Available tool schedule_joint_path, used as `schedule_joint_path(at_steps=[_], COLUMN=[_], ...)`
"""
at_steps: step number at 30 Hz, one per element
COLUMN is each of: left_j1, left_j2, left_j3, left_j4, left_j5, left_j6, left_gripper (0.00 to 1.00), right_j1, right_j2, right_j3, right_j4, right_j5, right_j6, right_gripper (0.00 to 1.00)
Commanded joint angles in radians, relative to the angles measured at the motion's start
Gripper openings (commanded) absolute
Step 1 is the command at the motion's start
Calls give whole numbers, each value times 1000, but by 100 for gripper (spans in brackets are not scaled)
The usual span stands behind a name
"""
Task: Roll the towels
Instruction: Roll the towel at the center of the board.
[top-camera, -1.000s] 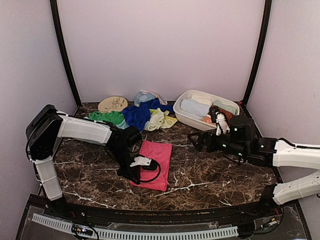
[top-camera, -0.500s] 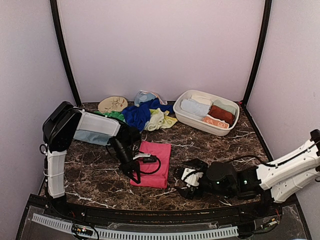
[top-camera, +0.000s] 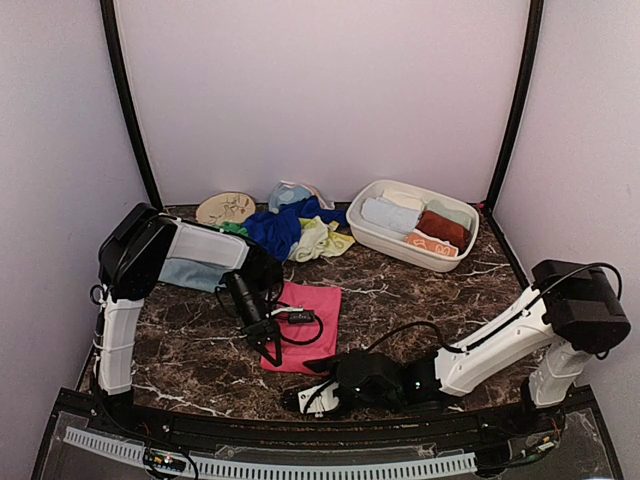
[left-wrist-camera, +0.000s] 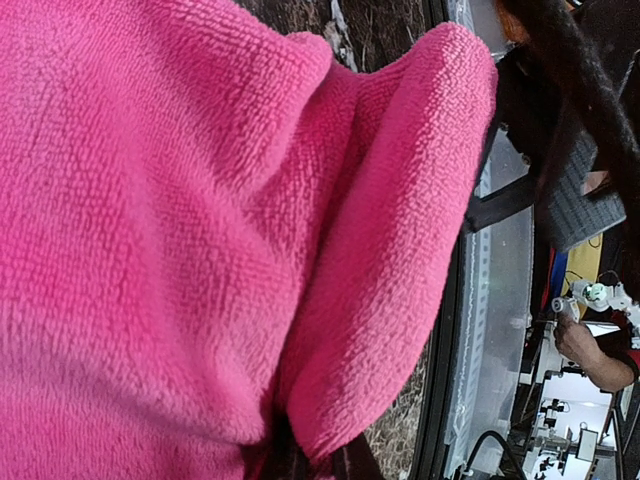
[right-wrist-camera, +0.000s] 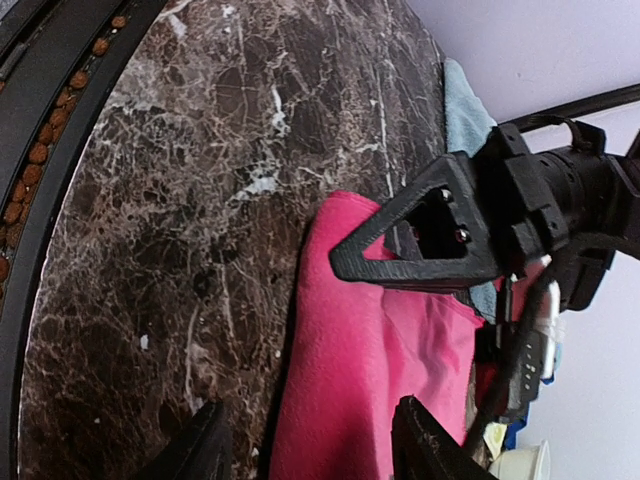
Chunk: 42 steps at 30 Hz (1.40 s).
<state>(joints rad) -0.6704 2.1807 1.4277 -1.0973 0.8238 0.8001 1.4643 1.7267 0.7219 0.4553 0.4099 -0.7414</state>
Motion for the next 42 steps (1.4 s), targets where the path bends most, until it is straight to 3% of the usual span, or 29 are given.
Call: schedule_joint_path(at_steps=[1, 13, 18, 21, 23, 29, 36, 42], left_j1=[-7, -7, -5, 0, 7, 129, 220, 210], left_j2=[38, 39, 15, -15, -45, -240, -507, -683], left_j3=[-1, 5, 1, -13, -35, -219, -363, -462], left_j4=[-35, -39, -21, -14, -1, 167, 308, 364], left_j5=[-75, -136, -139, -117, -100, -48, -169, -213], left_j6=[-10, 1, -2, 8, 12, -36, -50, 7], left_gripper=[1, 9, 24, 53, 58, 61, 61, 60], right_j1=[-25, -86, -107, -133, -145, -165, -202, -349], right_j2=[69, 181, 185, 194, 199, 173, 148, 162], right_j3=[51, 85, 95, 117, 125, 138, 162, 228], right_j4=[80, 131, 59, 7, -21, -98, -189, -279], right_j5=[-59, -75, -95, -101, -112, -190, -314, -626], right_j6=[-25, 66, 148, 221, 263, 374, 501, 741], right_gripper=[54, 48, 33, 28, 24, 10, 0, 0])
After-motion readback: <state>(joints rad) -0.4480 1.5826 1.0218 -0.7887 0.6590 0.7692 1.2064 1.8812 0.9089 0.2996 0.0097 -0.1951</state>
